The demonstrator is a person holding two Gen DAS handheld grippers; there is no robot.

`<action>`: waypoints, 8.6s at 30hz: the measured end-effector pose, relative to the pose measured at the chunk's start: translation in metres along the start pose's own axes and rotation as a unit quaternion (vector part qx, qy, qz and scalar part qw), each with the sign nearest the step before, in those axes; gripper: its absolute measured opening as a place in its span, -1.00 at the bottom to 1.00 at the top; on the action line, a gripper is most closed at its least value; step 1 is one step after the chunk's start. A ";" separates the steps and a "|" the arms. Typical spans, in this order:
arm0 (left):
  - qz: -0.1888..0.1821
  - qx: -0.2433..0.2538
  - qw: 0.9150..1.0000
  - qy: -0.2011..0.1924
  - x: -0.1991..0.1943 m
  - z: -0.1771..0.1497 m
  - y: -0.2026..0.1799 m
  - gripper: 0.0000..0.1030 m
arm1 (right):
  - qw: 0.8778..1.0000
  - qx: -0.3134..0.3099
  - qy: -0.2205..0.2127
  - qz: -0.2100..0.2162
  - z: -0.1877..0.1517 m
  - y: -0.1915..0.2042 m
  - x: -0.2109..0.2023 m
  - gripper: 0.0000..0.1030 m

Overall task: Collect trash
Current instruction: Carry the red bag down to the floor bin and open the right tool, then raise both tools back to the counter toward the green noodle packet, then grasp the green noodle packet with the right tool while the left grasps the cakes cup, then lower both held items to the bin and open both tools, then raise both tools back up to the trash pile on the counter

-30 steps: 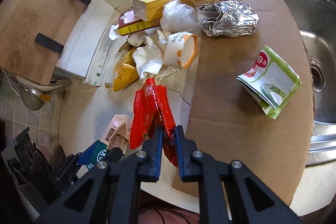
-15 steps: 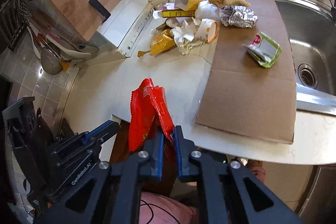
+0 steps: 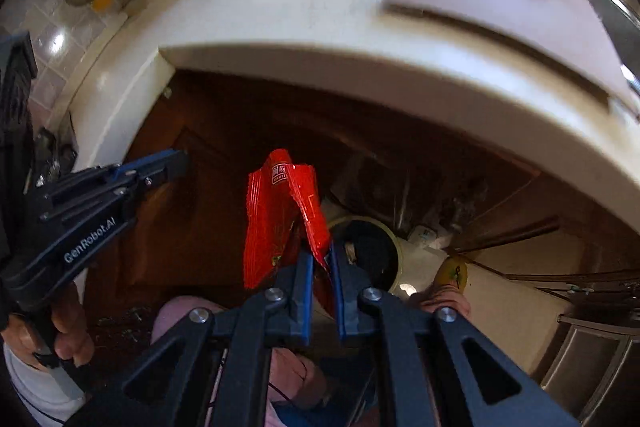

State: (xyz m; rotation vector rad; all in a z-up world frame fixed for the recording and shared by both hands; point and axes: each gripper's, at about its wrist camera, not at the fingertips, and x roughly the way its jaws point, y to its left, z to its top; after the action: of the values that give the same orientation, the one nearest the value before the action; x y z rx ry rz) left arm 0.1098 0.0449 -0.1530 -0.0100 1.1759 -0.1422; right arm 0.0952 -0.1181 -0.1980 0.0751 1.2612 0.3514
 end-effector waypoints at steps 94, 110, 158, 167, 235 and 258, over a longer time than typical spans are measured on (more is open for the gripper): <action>-0.083 0.183 0.977 -0.075 0.024 0.289 -0.170 -0.03 | 0.984 -0.049 -0.167 -0.031 0.212 -0.168 -0.088 0.06; -0.045 0.199 0.976 -0.072 0.036 0.295 -0.182 -0.58 | 0.985 -0.041 -0.166 -0.012 0.204 -0.167 -0.093 -0.39; -0.071 0.183 0.971 -0.135 -0.138 0.168 -0.119 -0.60 | 0.976 -0.027 -0.191 0.098 0.121 -0.071 -0.183 -0.47; -0.075 0.161 0.975 -0.131 -0.158 0.063 -0.081 -0.60 | 0.979 -0.041 -0.164 0.117 0.051 -0.016 -0.157 -0.47; -0.079 -0.029 0.995 0.047 0.093 -0.084 -0.001 0.16 | 0.994 0.104 -0.029 0.008 -0.030 -0.041 0.085 -0.11; -0.109 0.000 0.984 -0.143 -0.092 -0.047 -0.009 0.39 | 0.985 0.028 -0.152 -0.073 -0.018 0.005 -0.073 -0.11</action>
State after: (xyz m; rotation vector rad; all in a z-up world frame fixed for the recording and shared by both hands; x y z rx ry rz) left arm 0.0308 0.0496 -0.0859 -0.1559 0.8861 -0.3236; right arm 0.0586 -0.1374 -0.1354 0.0815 0.9666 0.1694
